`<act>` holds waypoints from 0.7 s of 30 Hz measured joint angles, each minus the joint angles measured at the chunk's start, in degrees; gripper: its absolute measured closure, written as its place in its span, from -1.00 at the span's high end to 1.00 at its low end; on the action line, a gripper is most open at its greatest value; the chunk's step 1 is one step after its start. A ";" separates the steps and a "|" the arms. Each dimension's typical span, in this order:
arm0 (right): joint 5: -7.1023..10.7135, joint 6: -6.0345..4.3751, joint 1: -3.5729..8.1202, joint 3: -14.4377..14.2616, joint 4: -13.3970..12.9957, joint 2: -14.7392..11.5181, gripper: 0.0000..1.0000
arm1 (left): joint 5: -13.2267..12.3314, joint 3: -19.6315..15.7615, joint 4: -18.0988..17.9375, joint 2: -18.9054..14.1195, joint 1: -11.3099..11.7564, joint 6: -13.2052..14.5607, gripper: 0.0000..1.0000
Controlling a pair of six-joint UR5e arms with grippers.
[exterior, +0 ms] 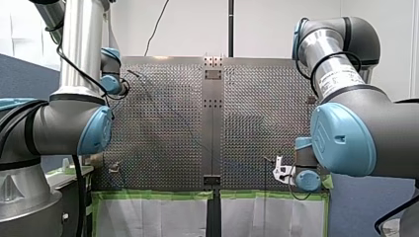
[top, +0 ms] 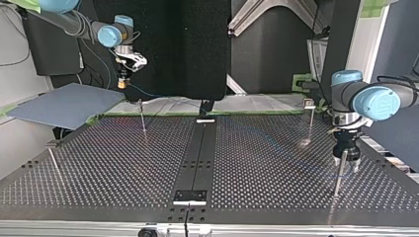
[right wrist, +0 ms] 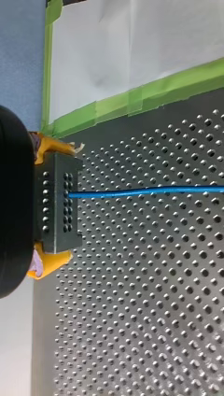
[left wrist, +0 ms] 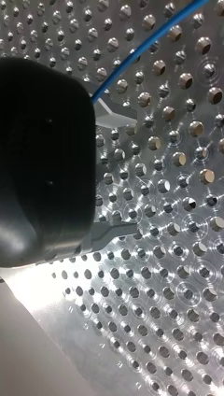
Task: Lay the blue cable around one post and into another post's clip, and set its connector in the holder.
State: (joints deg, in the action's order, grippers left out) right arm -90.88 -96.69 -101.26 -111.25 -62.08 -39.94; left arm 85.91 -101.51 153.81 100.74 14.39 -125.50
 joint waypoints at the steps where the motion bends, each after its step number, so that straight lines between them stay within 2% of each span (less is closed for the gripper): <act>1: 0.01 -0.16 0.12 -0.08 -0.19 0.00 -1.00 | 0.00 0.00 0.00 -0.01 0.00 0.00 1.00; 7: 0.64 -0.25 0.38 -0.22 -0.46 0.05 -1.00 | 0.00 0.01 -0.06 -0.02 0.00 0.00 1.00; 16: 1.09 0.63 0.24 -0.50 -0.28 0.20 -1.00 | 0.00 0.02 -0.01 -0.03 0.00 0.00 1.00; 21: 1.12 0.84 0.18 -1.23 -1.09 0.23 -1.00 | -0.02 0.02 0.03 -0.02 0.00 0.00 1.00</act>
State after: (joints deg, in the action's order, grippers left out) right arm -89.77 -95.85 -101.08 -112.48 -63.17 -39.71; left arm 85.89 -101.49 153.84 100.72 14.39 -125.50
